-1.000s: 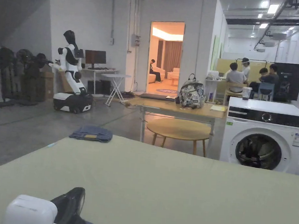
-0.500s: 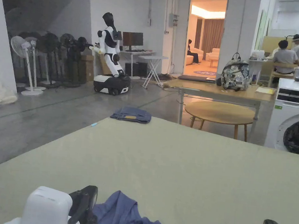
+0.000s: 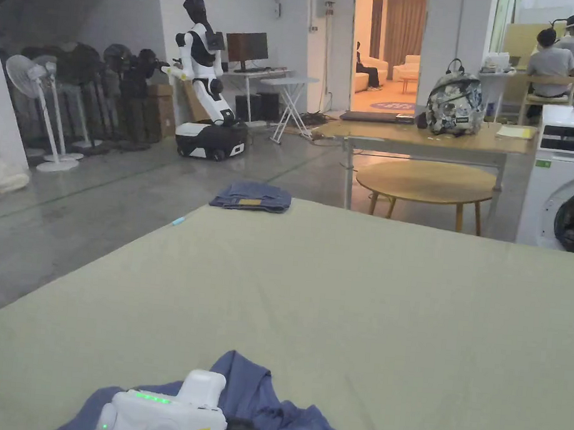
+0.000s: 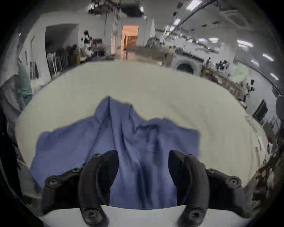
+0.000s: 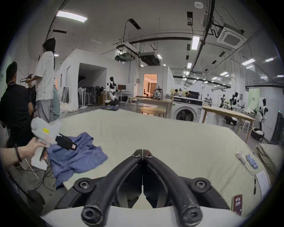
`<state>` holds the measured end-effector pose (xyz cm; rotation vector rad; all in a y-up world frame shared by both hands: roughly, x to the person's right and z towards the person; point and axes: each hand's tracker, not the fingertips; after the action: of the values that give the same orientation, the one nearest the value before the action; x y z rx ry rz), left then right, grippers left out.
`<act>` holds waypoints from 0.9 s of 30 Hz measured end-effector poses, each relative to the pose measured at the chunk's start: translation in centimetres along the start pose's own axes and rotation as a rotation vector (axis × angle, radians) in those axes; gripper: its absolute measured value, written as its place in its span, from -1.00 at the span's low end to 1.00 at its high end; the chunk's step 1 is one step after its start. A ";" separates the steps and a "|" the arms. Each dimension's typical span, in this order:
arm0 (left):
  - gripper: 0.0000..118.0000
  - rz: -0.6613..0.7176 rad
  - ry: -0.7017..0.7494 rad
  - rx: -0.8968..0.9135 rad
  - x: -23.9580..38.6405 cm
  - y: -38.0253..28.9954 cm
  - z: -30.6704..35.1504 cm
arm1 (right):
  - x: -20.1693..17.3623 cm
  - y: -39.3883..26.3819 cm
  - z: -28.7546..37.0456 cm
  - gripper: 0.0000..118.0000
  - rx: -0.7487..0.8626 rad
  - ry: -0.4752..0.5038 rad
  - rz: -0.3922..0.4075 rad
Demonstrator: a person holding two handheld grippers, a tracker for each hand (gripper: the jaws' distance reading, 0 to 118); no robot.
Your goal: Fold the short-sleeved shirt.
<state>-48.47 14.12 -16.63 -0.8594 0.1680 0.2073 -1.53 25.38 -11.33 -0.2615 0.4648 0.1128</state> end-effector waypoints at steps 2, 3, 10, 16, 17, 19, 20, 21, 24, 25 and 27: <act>-0.13 0.004 0.065 -0.090 -0.5 -0.2 -3.2 | 0.8 -0.9 0.1 -1.00 -0.031 -0.026 0.004; -0.30 0.035 0.062 -0.146 -0.8 -0.5 -4.5 | 1.1 -1.3 0.1 -1.00 -0.052 -0.038 0.007; -1.00 -0.148 0.133 -0.133 2.0 -0.2 -3.1 | 2.6 -4.3 1.7 -1.00 -0.140 -0.050 -0.056; -1.00 0.215 0.018 0.128 -1.9 4.2 3.3 | 4.5 -4.6 3.6 -1.00 -0.118 -0.088 -0.101; -1.00 0.248 0.028 0.186 -2.5 5.7 5.1 | 4.9 -4.6 3.9 -1.00 -0.115 -0.094 -0.114; -1.00 0.274 0.022 0.287 -4.3 9.6 9.2 | 5.8 -4.7 4.4 -1.00 -0.119 -0.106 -0.129; -1.00 0.277 0.035 0.375 -4.7 11.4 11.7 | 6.1 -4.8 4.6 -1.00 -0.119 -0.117 -0.131; -1.00 0.289 0.036 0.425 -5.1 13.4 13.8 | 6.5 -4.9 4.8 -1.00 -0.119 -0.123 -0.132; -1.00 0.162 0.091 0.545 -3.0 19.7 20.2 | 7.4 -5.2 5.5 -1.00 -0.121 -0.153 -0.153; -1.00 0.096 0.130 0.579 -1.9 21.7 22.1 | 7.7 -5.2 5.7 -1.00 -0.119 -0.162 -0.165; -1.00 0.003 0.144 0.617 0.8 24.3 24.0 | 8.1 -5.3 6.1 -1.00 -0.112 -0.183 -0.184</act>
<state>-52.21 47.97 -19.16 -0.2596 0.3469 0.0853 9.20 22.35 -8.59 -0.3987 0.2516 -0.0175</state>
